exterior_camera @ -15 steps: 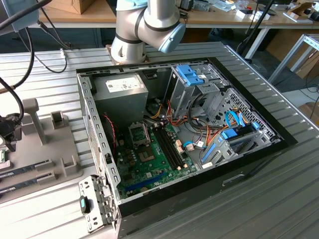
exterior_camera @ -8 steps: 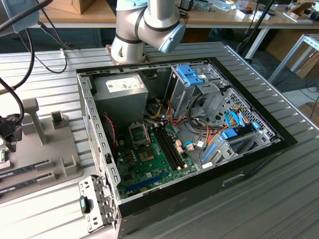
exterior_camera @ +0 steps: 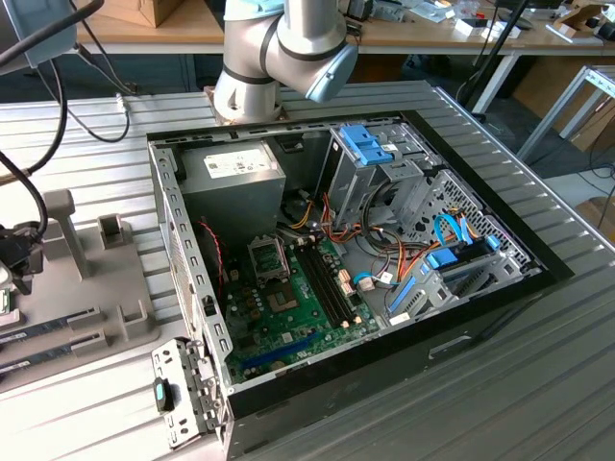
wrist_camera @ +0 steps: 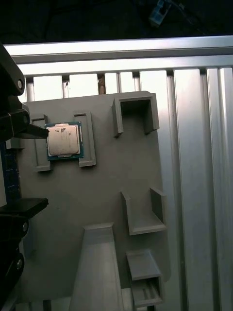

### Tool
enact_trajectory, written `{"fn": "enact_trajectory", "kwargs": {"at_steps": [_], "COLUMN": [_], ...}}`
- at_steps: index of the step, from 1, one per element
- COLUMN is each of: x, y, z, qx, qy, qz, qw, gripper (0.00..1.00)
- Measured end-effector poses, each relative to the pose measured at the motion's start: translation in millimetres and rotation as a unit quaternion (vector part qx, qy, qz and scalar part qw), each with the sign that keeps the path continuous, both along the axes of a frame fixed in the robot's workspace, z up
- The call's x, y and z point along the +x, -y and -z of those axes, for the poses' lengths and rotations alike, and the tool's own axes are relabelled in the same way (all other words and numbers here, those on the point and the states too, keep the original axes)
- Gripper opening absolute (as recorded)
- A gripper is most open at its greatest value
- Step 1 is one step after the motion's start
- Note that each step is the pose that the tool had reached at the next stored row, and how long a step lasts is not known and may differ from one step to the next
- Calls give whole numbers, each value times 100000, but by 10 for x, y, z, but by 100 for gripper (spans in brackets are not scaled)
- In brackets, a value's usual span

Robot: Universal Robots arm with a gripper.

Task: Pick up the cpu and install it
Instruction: 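Pick up the cpu and move it towards the insertion slot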

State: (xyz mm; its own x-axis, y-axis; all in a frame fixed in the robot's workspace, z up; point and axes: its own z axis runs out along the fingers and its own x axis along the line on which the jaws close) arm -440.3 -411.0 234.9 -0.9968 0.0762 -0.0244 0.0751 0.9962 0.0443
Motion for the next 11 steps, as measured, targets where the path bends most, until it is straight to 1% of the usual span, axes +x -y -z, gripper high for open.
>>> {"fn": "enact_trajectory", "kwargs": {"at_steps": [11], "x": [0], "y": [0], "z": [35], "qx": [2], "qy": [3], "qz": [-1], "qw": [100000], "gripper": [60]}}
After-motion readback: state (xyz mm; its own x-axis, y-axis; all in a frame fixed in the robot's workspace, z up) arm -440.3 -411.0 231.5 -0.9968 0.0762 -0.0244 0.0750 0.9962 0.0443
